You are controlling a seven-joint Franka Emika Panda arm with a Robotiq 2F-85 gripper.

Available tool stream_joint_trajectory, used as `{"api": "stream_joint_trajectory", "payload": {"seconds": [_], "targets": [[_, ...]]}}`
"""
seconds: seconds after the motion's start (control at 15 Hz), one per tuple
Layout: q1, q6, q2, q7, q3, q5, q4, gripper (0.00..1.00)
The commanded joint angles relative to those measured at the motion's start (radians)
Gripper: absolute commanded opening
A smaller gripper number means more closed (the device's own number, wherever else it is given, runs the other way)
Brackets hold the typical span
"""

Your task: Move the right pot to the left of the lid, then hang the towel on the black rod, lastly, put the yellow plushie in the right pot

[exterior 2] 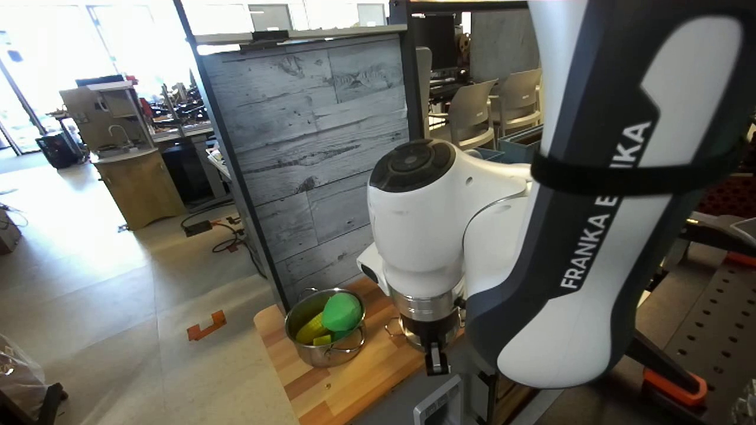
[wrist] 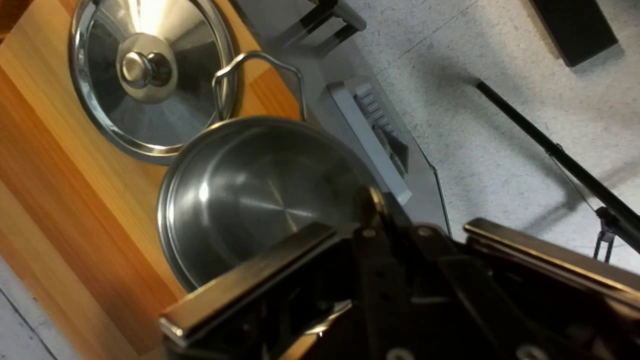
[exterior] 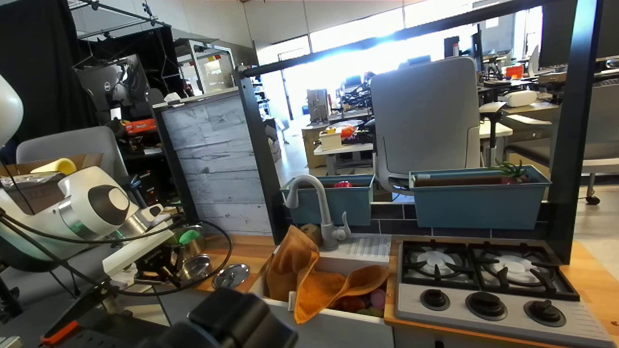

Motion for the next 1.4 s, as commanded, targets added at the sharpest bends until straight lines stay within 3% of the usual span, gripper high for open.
{"api": "stream_joint_trajectory", "payload": {"seconds": [0.0,0.53,0.6,0.67,1.27,1.33], "targets": [[-0.035,-0.023,-0.025,0.022,0.028,-0.041,0.0,0.02],[-0.037,-0.012,-0.019,0.033,0.023,-0.066,0.009,0.02],[-0.035,-0.012,-0.018,0.036,0.021,-0.069,0.01,0.23],[-0.031,-0.015,-0.018,0.036,0.017,-0.073,0.011,0.32],[-0.006,0.053,0.001,0.053,-0.024,-0.111,0.029,0.97],[-0.01,0.064,0.0,0.049,-0.022,-0.112,0.031,1.0]]}}
